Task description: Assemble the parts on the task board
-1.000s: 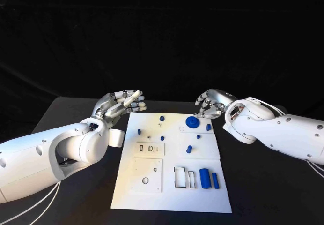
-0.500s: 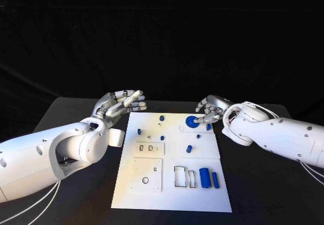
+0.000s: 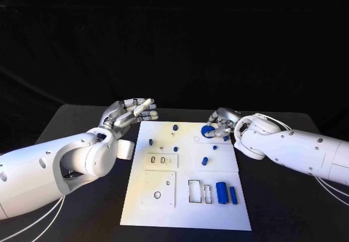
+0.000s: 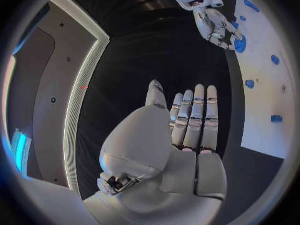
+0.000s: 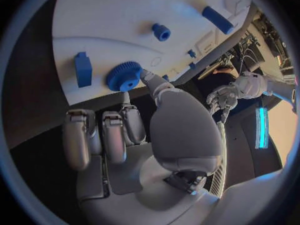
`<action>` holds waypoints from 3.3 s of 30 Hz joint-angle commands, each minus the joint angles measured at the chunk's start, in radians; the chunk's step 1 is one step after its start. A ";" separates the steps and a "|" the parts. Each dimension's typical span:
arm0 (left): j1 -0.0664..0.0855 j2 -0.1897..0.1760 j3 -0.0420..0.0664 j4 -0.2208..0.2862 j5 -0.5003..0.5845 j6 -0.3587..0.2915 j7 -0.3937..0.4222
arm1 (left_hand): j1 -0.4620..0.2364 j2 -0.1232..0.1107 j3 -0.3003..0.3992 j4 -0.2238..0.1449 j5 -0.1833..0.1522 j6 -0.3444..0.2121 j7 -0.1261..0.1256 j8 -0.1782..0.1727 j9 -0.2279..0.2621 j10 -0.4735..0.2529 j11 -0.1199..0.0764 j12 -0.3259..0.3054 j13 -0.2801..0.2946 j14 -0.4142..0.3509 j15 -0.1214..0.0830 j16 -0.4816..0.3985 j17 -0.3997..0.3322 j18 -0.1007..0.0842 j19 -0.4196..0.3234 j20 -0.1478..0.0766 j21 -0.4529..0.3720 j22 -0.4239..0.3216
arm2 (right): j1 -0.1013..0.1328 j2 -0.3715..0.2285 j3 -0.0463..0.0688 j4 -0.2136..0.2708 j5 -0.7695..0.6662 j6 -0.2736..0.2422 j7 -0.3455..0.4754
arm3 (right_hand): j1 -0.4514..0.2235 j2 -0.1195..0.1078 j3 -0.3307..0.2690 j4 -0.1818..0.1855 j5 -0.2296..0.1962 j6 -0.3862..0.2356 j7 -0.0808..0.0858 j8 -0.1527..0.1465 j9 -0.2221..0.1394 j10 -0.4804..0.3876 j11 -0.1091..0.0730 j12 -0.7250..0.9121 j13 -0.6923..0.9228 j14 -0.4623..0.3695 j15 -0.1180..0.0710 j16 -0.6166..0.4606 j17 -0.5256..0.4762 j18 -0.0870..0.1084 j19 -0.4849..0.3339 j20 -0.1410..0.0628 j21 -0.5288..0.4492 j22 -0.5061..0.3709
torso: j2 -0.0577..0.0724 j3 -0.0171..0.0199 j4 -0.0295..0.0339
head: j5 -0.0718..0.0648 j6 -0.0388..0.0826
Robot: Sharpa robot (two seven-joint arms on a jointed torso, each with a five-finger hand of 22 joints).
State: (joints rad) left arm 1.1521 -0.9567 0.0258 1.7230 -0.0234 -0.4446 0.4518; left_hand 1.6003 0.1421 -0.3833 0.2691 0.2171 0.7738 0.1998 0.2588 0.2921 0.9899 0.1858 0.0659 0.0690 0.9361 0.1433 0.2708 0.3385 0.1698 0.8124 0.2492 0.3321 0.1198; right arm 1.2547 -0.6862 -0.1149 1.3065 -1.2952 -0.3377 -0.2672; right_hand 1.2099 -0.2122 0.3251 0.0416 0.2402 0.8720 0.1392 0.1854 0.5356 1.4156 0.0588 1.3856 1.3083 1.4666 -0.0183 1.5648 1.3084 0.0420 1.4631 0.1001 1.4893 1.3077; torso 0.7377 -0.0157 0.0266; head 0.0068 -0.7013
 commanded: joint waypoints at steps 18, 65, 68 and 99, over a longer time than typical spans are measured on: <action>0.002 0.002 0.001 0.000 -0.007 0.016 0.007 | 0.005 0.005 -0.009 -0.001 0.007 -0.007 0.029 0.001 0.002 -0.011 0.001 -0.001 0.000 -0.006 0.002 -0.004 0.002 0.010 -0.003 0.003 -0.006 -0.002 | -0.003 -0.003 -0.001 -0.013 0.004 0.019 -0.012 | -0.013 -0.001 0.060 0.000 0.054 0.030 -0.005 0.014 0.013 0.056 -0.004 0.071 0.143 0.104 0.008 0.006 0.262 -0.022 0.054 0.000 0.028 0.201 | 0.001 0.0016 -0.0010 | 0.007 -0.010; 0.002 0.003 0.001 -0.002 -0.007 0.003 0.003 | 0.017 0.012 -0.012 -0.008 0.023 -0.011 0.029 0.001 0.006 -0.015 0.000 -0.001 0.001 -0.008 0.002 -0.007 0.009 0.011 -0.004 0.003 -0.005 -0.003 | -0.001 0.002 0.000 0.085 -0.157 -0.146 -0.014 | -0.021 -0.006 0.247 -0.058 0.110 0.097 -0.026 0.054 0.077 0.079 -0.023 0.100 0.172 0.104 -0.008 0.006 0.262 -0.037 0.094 -0.014 0.068 0.249 | 0.000 -0.0010 -0.0030 | 0.005 -0.003; 0.002 0.003 0.001 -0.002 -0.007 0.002 0.004 | 0.019 0.013 -0.012 -0.008 0.025 -0.011 0.029 0.002 0.006 -0.015 0.000 0.000 0.001 -0.008 0.002 -0.007 0.009 0.011 -0.004 0.003 -0.005 -0.003 | -0.001 0.016 0.000 0.105 -0.180 -0.147 -0.015 | -0.021 -0.006 0.247 -0.058 0.110 0.097 -0.026 0.054 0.077 0.079 -0.023 0.100 0.172 0.104 -0.008 0.006 0.262 -0.037 0.094 -0.014 0.068 0.249 | 0.000 -0.0011 -0.0027 | 0.004 -0.002; 0.002 0.024 0.001 -0.009 -0.005 -0.002 0.000 | 0.021 0.013 -0.012 -0.009 0.026 -0.011 0.029 0.002 0.007 -0.015 0.000 0.000 0.001 -0.008 0.002 -0.007 0.010 0.011 -0.004 0.003 -0.005 -0.003 | -0.017 0.246 -0.017 -0.007 -0.213 -0.114 -0.022 | -0.031 -0.011 0.251 -0.059 0.098 0.088 -0.025 0.050 0.083 0.078 -0.022 0.099 0.171 0.104 -0.009 0.006 0.262 -0.040 0.102 -0.016 0.076 0.258 | 0.006 -0.0030 0.0021 | 0.017 0.001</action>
State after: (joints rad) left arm 1.1522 -0.9364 0.0260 1.7141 -0.0251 -0.4488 0.4468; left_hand 1.6109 0.1528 -0.3930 0.2649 0.2403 0.7702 0.1962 0.2588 0.2979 0.9829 0.1858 0.0659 0.0690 0.9362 0.1434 0.2670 0.3476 0.1698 0.8130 0.2486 0.3321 0.1179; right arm 1.2390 -0.4427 -0.1321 1.3007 -1.4945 -0.4688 -0.2973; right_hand 1.1896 -0.2239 0.5684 -0.0183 0.3420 0.9411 0.1306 0.2362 0.5910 1.4666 0.0427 1.4822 1.3073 1.4666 -0.0181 1.5646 1.3074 0.0142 1.4662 0.0894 1.5625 1.3074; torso 0.7428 -0.0186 0.0291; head 0.0231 -0.6982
